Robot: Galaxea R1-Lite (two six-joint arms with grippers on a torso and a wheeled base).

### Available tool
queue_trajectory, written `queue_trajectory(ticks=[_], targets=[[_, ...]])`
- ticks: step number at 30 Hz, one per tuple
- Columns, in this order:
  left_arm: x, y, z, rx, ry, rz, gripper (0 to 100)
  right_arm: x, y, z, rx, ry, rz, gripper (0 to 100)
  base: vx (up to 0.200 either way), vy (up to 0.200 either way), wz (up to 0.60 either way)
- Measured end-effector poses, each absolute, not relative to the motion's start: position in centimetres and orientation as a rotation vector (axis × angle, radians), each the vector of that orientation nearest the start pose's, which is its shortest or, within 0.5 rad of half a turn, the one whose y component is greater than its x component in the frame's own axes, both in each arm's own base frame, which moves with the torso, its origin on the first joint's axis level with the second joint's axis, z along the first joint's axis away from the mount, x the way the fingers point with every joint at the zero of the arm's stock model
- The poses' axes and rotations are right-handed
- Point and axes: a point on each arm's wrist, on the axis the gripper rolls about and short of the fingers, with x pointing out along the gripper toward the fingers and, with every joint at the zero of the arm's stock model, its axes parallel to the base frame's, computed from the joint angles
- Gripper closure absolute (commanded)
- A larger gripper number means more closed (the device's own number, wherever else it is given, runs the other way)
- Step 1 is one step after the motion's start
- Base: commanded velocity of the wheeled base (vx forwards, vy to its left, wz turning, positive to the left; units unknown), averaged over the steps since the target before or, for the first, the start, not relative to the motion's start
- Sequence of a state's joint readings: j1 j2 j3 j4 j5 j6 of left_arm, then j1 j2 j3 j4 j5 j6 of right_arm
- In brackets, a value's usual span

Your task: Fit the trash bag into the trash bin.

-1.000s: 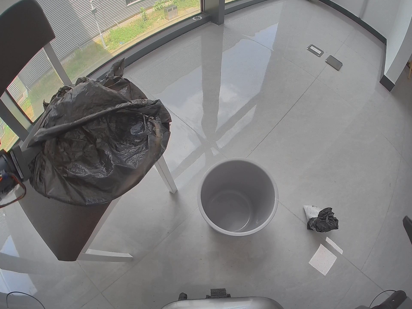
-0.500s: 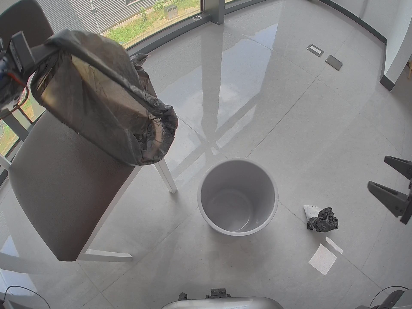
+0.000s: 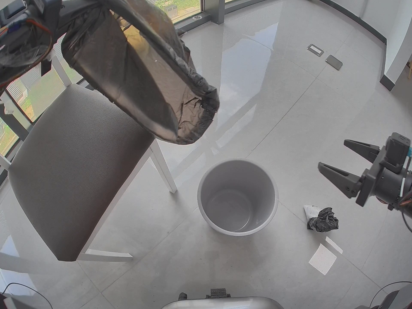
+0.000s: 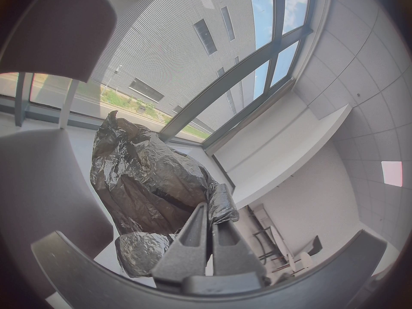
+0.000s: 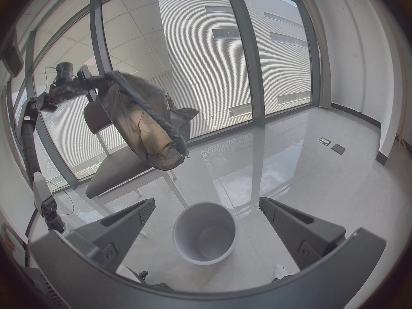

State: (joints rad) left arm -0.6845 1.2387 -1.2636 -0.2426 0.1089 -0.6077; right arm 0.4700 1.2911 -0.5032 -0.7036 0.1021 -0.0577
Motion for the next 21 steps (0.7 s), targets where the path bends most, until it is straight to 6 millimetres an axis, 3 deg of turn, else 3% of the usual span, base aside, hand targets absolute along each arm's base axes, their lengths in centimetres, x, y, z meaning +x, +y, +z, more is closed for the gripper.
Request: queue_trajectory(ticks=[8, 15, 21], targets=[[12.0, -10.8, 40.0, -0.725, -0.087, -0.71, 100, 20.7, 12.2, 20.2, -0.144, 0.004, 0.616, 0, 0.0, 0.0, 0.0], [11.0, -10.6, 40.5, -0.745, -0.093, -0.755, 100, 23.8, 16.2, 19.7, -0.133, -0.121, 0.658, 0, 0.0, 0.0, 0.0], [10.1, -10.1, 40.7, -0.757, -0.105, -0.777, 100, 25.2, 19.5, 19.4, -0.116, -0.175, 0.71, 0, 0.0, 0.0, 0.0]])
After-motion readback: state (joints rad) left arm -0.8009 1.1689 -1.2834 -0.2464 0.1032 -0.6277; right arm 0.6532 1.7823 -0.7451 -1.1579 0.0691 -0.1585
